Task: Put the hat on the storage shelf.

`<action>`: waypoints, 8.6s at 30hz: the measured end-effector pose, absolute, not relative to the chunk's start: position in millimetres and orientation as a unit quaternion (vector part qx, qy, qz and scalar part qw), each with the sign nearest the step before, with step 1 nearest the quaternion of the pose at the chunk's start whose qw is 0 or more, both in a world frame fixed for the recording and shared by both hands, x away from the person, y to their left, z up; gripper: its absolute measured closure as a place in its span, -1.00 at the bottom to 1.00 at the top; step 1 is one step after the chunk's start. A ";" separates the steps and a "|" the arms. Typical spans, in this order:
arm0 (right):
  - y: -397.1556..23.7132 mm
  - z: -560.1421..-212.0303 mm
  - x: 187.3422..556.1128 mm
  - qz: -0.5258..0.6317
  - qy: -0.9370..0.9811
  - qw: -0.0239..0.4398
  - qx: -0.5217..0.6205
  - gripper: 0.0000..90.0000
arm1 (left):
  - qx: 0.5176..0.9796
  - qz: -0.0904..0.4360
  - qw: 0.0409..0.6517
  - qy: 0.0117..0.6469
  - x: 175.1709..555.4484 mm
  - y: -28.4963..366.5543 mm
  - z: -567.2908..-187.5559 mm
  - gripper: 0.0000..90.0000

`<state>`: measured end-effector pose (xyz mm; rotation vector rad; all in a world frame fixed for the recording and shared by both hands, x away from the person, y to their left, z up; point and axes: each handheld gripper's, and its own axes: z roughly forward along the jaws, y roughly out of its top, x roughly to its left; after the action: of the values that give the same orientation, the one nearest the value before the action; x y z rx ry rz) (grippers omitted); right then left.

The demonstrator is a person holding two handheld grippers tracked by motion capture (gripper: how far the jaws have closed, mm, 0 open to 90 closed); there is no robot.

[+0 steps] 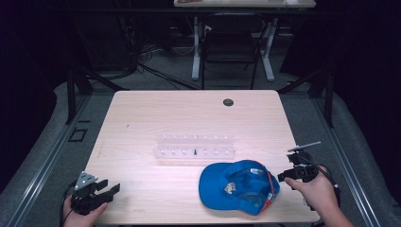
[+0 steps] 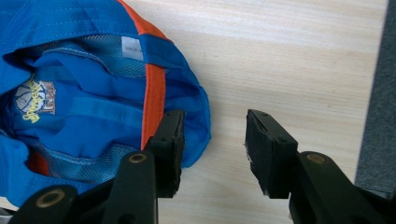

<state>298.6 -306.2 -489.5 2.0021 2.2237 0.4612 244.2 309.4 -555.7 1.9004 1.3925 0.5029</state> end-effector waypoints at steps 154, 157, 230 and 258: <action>-279.4 -382.6 316.4 0.333 0.671 -0.240 0.617 1.00 | 0.751 0.187 0.349 0.528 244.1 305.5 -559.4 0.01; -276.5 -375.1 315.6 0.348 0.669 -0.244 0.609 1.00 | 0.753 0.187 0.347 0.526 244.1 304.9 -559.2 0.01; -171.9 -273.9 370.8 0.470 0.652 -0.240 0.545 1.00 | 0.785 0.176 0.465 0.369 260.0 185.6 -468.8 0.30; -154.5 -275.3 389.1 0.486 0.640 -0.233 0.548 1.00 | 0.827 0.163 0.447 0.300 275.9 91.3 -457.4 0.44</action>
<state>389.1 -154.5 -275.3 2.0340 2.3761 1.8049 275.9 91.3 -457.4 2.0478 0.7423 0.4046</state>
